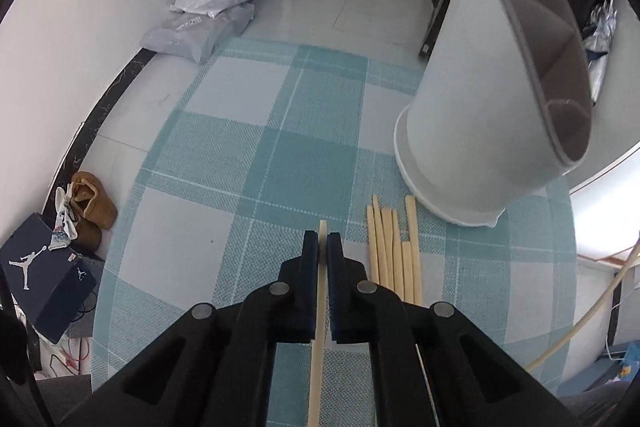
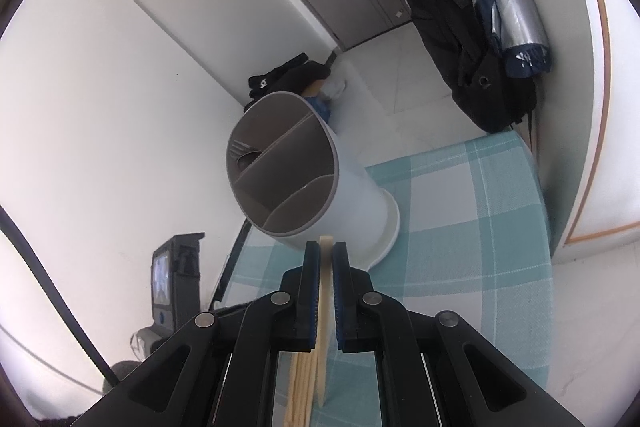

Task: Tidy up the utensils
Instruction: 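Raise both held chopsticks upright above the white holder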

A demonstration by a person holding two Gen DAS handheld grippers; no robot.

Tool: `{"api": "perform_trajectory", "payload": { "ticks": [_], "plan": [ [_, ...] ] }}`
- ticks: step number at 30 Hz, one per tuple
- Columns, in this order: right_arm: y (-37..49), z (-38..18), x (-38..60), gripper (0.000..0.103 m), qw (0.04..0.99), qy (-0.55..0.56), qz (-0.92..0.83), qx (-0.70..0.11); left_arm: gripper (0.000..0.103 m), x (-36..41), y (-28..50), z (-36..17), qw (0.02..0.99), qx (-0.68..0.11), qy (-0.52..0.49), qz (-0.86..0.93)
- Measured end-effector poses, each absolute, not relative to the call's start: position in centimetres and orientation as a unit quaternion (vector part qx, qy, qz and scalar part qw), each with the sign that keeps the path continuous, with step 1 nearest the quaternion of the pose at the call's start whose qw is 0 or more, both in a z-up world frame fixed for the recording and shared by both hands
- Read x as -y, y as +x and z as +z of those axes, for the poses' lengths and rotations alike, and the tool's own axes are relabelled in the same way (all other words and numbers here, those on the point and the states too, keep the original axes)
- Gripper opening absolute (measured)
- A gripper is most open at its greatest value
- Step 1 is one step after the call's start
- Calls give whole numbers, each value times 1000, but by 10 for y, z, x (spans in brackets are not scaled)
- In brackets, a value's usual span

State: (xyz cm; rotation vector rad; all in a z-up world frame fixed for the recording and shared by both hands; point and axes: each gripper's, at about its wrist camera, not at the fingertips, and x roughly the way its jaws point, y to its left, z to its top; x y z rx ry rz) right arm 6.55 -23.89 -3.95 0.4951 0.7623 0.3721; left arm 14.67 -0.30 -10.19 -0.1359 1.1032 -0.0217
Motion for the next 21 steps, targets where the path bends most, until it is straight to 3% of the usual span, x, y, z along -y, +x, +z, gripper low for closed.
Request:
{"api": "perform_trajectory", "payload": {
  "ticks": [10, 21],
  "plan": [
    [46, -27, 220, 5, 904, 186, 172, -344, 1, -6, 105, -30, 913, -392, -102, -51],
    [23, -9, 202, 5, 928, 131, 154, -313, 1, -10, 79, -9, 924, -362, -99, -74]
  ]
}}
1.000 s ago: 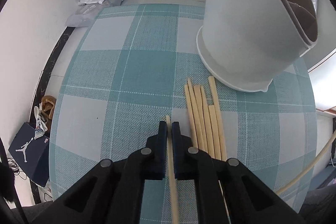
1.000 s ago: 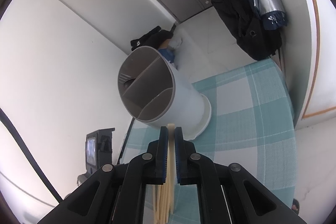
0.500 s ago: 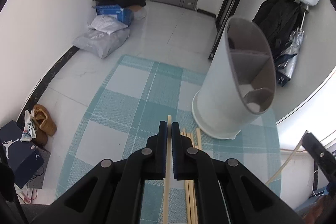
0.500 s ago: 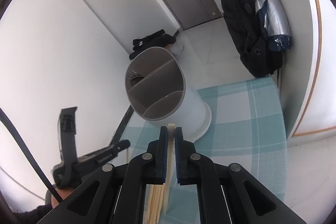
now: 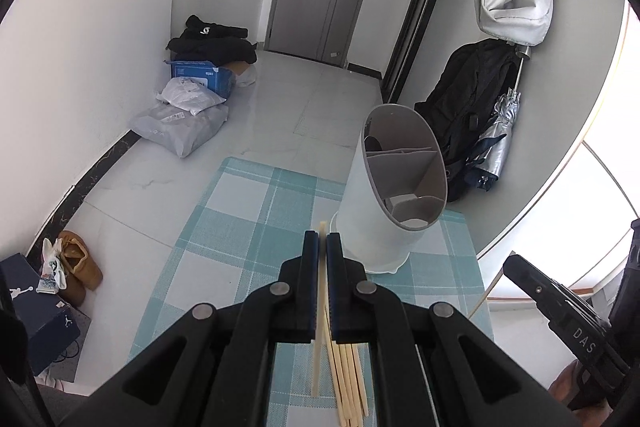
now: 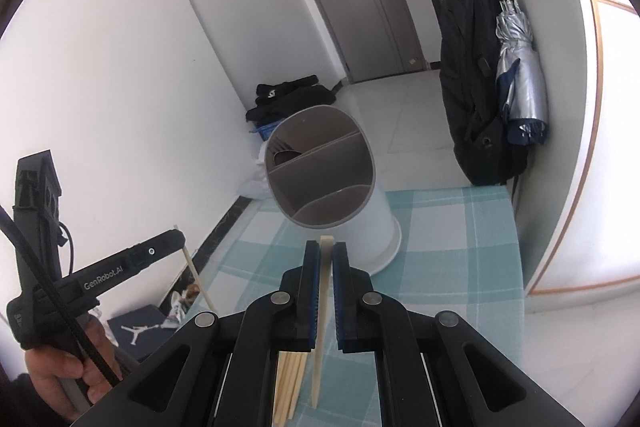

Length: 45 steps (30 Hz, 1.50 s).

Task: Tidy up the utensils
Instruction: 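Raise both held chopsticks upright above the white holder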

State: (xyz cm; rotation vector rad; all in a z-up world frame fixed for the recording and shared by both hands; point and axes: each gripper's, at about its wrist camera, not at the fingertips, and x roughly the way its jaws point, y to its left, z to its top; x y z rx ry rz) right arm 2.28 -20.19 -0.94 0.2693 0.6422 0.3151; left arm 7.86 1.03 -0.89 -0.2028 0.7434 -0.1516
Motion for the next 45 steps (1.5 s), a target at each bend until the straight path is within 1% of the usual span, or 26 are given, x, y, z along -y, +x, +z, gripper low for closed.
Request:
{"api": "perform_trajectory", "payload": {
  "ticks": [10, 17, 31, 35, 45],
  "plan": [
    [9, 3, 189, 5, 935, 101, 149, -305, 1, -15, 66, -4, 922, -363, -99, -88],
    [7, 2, 192, 5, 932, 111, 143, -314, 1, -14, 63, 1, 914, -376, -94, -119],
    [6, 20, 199, 5, 937, 113, 148, -296, 1, 0, 71, 48, 913, -362, -68, -177],
    [12, 37, 207, 5, 939, 115, 146, -288, 1, 3, 84, 70, 911, -361, -76, -187],
    [53, 111, 219, 5, 948, 104, 147, -262, 0, 4, 136, 114, 902, -350, -133, -216]
  ]
}}
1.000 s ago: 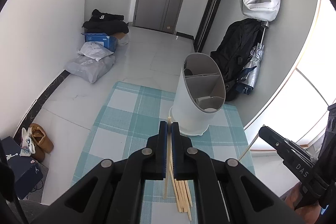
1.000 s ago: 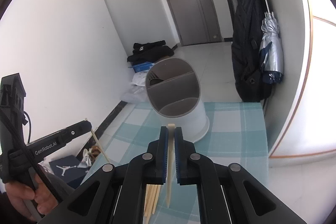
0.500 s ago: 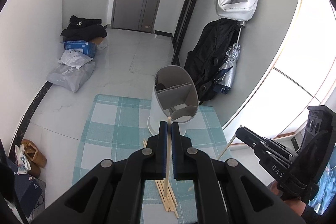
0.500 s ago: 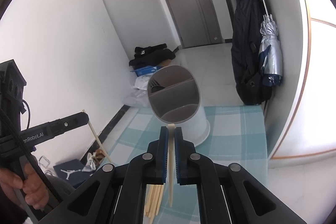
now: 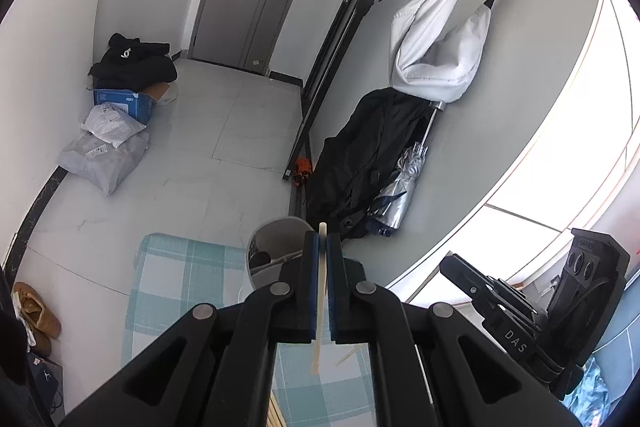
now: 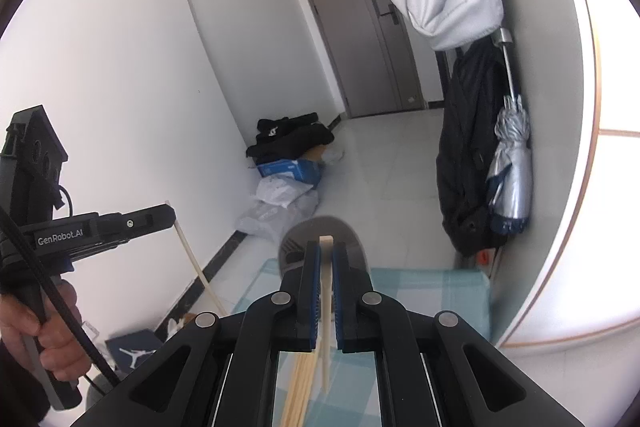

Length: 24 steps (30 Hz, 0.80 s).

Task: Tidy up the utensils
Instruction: 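Raise both held chopsticks upright above the white holder, then lower both chopsticks into the holder and open both grippers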

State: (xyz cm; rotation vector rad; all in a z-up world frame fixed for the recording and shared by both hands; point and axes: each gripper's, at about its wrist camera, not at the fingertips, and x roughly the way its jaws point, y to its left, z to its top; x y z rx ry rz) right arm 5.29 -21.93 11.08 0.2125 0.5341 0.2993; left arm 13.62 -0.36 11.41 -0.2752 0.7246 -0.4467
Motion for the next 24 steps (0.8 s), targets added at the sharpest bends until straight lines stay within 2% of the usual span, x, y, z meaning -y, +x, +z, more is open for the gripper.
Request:
{"api": "perform_trajectory", "payload": {
  "ticks": [13, 24],
  "plan": [
    [136, 177, 192, 5, 962, 32, 173, -208, 0, -17, 207, 134, 904, -321, -195, -205],
    [196, 143, 162, 5, 957, -2, 194, -215, 0, -25, 253, 99, 904, -332, -201, -180]
  ]
}}
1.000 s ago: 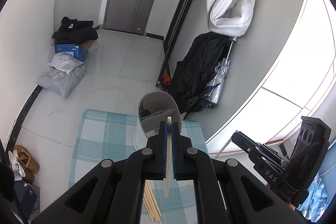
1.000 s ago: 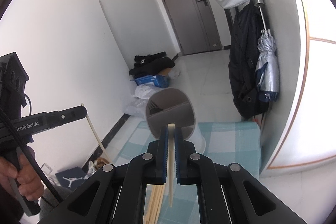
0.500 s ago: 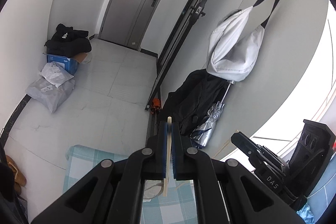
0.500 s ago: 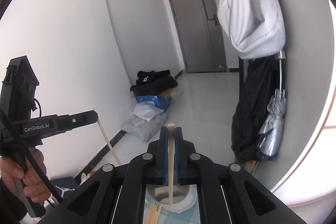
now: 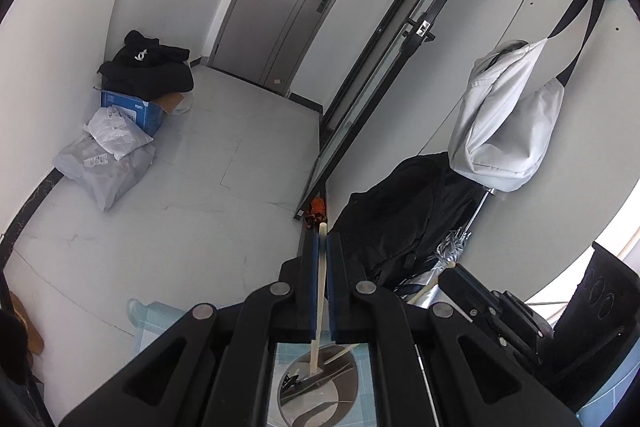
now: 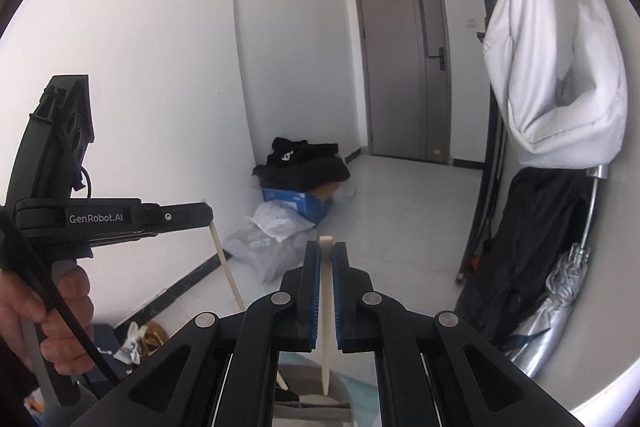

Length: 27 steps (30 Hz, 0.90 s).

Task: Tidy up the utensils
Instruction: 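Lower both chopsticks into the holder and open both grippers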

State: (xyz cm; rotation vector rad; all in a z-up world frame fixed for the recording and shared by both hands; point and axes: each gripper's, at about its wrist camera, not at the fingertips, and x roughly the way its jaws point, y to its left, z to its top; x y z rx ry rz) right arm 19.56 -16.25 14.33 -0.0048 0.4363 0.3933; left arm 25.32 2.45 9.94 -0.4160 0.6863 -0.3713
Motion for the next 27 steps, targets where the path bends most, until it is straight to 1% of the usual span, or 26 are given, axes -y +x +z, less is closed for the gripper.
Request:
{"api": "perform_trajectory", "payload": {
  "ticks": [5, 12, 21, 27],
  "plan": [
    [207, 124, 157, 5, 951, -10, 200, -234, 0, -23, 261, 86, 898, -346, -205, -178],
    [206, 110, 156, 5, 947, -34, 205, -244, 0, -17, 254, 79, 898, -347, -202, -179],
    [197, 93, 158, 5, 945, -64, 205, -247, 0, -9, 239, 71, 902, -352, -171, -181],
    [192, 80, 158, 6, 941, -62, 209, -260, 1, 0, 234, 55, 882, -392, -154, -209]
  ]
}}
